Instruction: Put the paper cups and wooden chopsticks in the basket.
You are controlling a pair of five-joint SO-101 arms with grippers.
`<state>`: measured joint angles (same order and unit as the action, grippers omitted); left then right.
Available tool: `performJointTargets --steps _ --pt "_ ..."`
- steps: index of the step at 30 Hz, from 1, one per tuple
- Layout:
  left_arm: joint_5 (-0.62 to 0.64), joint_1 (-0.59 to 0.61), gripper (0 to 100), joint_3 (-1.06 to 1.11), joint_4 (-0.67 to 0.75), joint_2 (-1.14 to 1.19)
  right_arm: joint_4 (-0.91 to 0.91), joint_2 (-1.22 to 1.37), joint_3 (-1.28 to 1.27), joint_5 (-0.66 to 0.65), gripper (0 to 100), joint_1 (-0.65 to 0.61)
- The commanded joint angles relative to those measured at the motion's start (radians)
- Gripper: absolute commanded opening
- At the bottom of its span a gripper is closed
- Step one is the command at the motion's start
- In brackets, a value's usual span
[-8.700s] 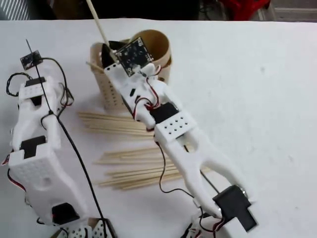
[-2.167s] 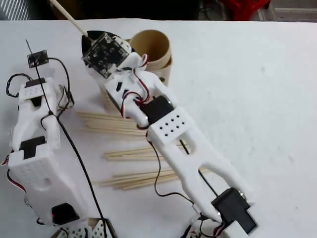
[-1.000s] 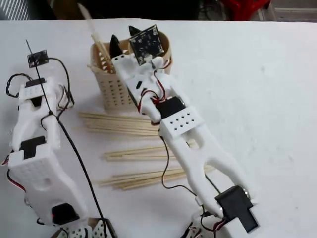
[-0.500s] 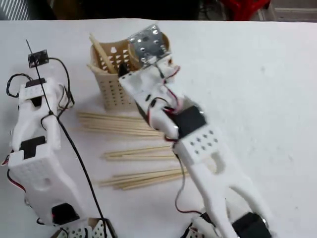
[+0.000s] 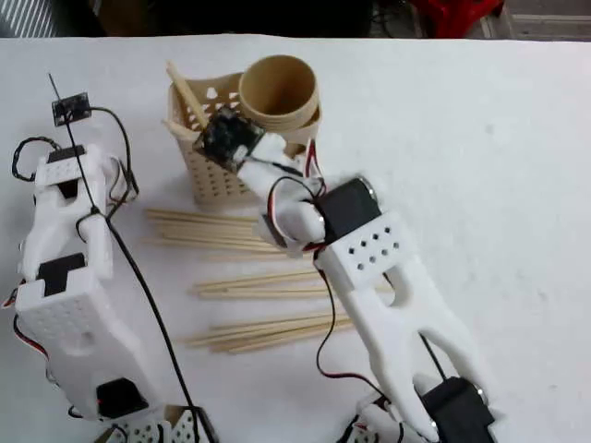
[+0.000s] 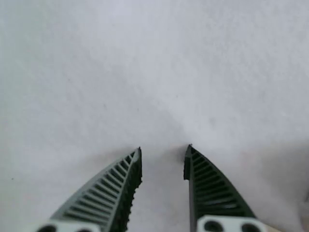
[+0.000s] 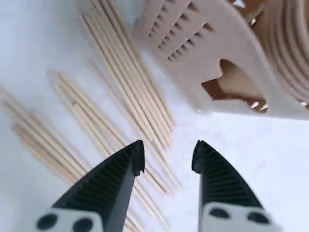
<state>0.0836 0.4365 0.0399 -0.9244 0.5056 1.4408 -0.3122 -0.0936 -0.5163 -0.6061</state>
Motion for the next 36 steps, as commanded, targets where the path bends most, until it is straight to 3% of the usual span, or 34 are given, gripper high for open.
performJointTargets --steps 1,6,14,21,27,36 --pt "-0.002 -0.007 16 -0.009 0.017 -0.013 0.048 -0.008 -0.077 -0.037 16.6 -0.036" --pt "-0.002 -0.007 16 -0.009 0.017 -0.013 -0.045 -0.01 -0.334 -0.137 12.1 -0.16" --pt "-0.002 -0.007 16 -0.009 0.017 -0.013 -0.143 -0.008 -0.552 -0.328 20.0 -0.249" --pt "-0.002 -0.007 16 -0.009 0.017 -0.013 -0.271 -0.001 -0.664 -0.359 8.4 -0.246" --pt "-0.002 -0.007 16 -0.009 0.017 -0.013 -0.278 -0.008 -0.71 -0.384 15.0 -0.252" --pt "-0.002 -0.007 16 -0.009 0.017 -0.013 -0.437 0.001 -0.829 -0.416 15.2 -0.246"
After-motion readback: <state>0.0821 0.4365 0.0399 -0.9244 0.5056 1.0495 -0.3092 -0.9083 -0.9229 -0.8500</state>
